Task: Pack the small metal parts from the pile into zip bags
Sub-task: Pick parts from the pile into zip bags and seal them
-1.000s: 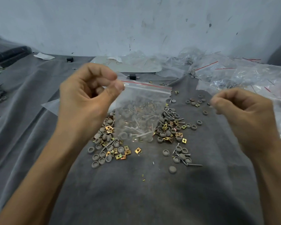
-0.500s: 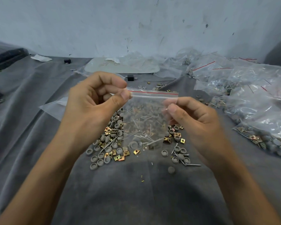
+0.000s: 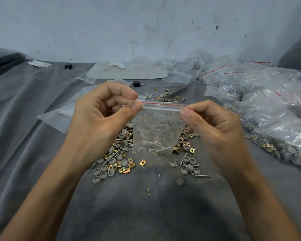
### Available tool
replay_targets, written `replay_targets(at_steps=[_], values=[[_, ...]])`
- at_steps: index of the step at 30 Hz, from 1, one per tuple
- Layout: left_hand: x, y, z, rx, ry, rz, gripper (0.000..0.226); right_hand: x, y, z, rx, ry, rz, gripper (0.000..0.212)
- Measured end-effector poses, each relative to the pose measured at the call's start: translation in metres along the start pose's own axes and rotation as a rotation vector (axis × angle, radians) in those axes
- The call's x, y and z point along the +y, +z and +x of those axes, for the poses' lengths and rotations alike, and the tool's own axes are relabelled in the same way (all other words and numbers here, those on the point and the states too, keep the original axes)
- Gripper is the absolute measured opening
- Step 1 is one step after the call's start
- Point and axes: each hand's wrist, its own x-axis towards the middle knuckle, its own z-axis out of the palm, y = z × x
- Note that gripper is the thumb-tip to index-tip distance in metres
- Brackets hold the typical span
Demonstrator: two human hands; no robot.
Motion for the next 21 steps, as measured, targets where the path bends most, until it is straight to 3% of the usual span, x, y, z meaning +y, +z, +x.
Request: replay_targets(at_steps=[7, 12, 16, 21], values=[[0.001, 0.004, -0.002, -0.026, -0.035, 0.068, 0.015, -0.004, -0.002, 0.0, 0.005, -0.033, -0.016, 0.007], [0.001, 0.005, -0.004, -0.152, 0.061, 0.65, 0.039, -0.006, 0.004, -0.004, -0.103, -0.075, -0.065, 0.004], [0.003, 0.013, -0.006, -0.176, 0.128, 0.645, 0.017, -0.009, 0.01, -0.005, -0.174, -0.085, -0.066, 0.006], [0.006, 0.014, -0.008, -0.183, 0.152, 0.608, 0.013, -0.013, 0.01, -0.006, -0.221, -0.071, -0.037, 0.009]])
